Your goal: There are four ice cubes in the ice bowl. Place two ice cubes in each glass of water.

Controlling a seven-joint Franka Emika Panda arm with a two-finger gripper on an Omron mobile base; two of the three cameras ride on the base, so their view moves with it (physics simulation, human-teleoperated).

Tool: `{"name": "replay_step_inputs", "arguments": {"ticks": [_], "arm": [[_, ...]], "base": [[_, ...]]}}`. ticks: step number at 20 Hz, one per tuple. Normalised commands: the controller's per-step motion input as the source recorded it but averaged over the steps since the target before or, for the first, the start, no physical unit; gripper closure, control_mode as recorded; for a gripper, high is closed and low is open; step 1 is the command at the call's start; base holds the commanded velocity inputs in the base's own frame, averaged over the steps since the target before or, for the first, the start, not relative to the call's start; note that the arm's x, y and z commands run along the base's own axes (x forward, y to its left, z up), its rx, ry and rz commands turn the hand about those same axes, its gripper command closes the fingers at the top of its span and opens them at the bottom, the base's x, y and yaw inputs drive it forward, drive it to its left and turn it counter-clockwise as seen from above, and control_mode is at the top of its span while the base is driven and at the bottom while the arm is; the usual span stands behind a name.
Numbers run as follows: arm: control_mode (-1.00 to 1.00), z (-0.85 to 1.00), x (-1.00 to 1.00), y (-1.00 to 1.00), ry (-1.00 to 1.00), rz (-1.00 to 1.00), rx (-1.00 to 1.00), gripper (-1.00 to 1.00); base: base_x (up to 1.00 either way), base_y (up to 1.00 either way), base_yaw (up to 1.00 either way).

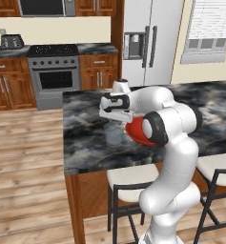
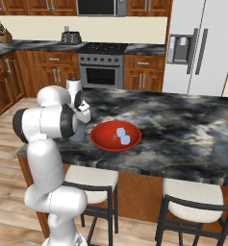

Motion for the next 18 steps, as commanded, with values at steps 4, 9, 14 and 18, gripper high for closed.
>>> {"name": "replay_step_inputs", "arguments": {"ticks": [4, 9, 14, 18], "arm": [[-1.0, 0.0, -0.18, -0.02, -0.04, 0.0, 0.0, 1.0], [-1.0, 0.0, 0.0, 0.0, -0.01, 0.0, 0.02, -1.0], [-1.0, 0.0, 0.0, -0.03, 0.0, 0.0, 0.01, -1.0], [-1.0, 0.06, 0.05, 0.0, 0.0, 0.01, 0.0, -1.0]], "base": [[0.0, 0.0, 0.0], [0.0, 0.0, 0.0], [0.0, 0.0, 0.0], [0.0, 0.0, 0.0]]}}
